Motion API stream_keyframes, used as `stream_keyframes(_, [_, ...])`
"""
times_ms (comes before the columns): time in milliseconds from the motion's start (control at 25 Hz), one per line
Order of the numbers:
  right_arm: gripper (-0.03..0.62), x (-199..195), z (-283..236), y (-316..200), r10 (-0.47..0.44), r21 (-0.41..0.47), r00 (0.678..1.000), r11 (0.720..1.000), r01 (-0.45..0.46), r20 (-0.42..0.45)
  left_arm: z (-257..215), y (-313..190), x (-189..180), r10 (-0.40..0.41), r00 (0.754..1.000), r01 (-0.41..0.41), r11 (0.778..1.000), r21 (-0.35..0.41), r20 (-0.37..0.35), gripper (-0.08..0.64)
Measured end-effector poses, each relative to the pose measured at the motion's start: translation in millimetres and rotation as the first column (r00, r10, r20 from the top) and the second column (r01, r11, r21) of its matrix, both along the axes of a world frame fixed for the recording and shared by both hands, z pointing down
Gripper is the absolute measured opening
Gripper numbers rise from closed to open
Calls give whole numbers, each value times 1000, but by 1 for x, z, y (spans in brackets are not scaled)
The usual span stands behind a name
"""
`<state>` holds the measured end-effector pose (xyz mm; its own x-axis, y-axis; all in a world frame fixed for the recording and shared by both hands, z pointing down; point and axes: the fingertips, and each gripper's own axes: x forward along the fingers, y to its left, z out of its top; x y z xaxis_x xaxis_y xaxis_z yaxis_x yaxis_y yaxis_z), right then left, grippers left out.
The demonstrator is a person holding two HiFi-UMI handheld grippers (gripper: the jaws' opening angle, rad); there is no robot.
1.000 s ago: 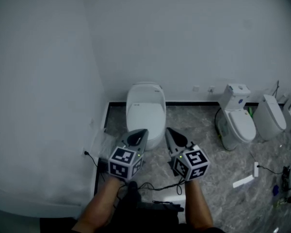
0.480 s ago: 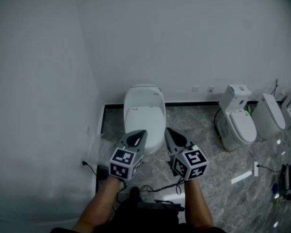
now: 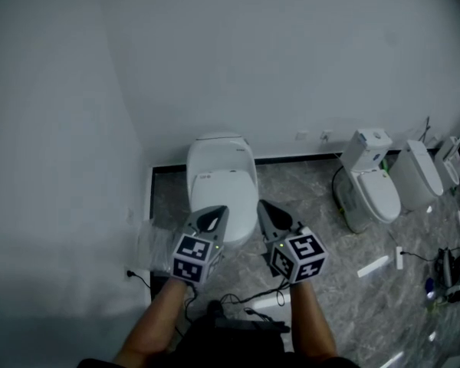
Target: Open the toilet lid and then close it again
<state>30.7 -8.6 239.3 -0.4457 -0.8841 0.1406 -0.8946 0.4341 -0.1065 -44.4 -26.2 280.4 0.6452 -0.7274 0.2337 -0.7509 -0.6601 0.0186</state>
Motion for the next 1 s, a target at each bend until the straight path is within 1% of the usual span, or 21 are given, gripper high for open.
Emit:
stream_keyframes(280, [9, -2, 21, -27, 26, -49, 1000, 998, -27, -15, 17, -27, -3, 20, 1000, -20, 999, -34, 5, 8])
stream_keyframes(440, [9, 3, 35, -43, 20, -72, 1000, 997, -20, -8, 32, -46, -4, -1, 1000, 2, 998, -57, 21, 8])
stream_keyframes(560, [9, 7, 48, -57, 0, -85, 1000, 996, 1, 9, 45, -60, -3, -21, 999, 23, 998, -62, 34, 8])
stream_keyframes(680, [10, 14, 67, -73, -25, -117, 1000, 993, 25, 3, 59, -74, 1, -51, 998, 55, 996, -72, 44, 8])
stream_keyframes(880, [11, 18, 113, -93, -88, -172, 996, 981, 92, 31, 105, -91, 2, -99, 994, 105, 986, -133, 52, 8])
stream_keyframes(1000, [11, 20, 150, -101, -94, -203, 995, 974, 101, 43, 139, -99, 0, -120, 992, 127, 975, -183, 49, 8])
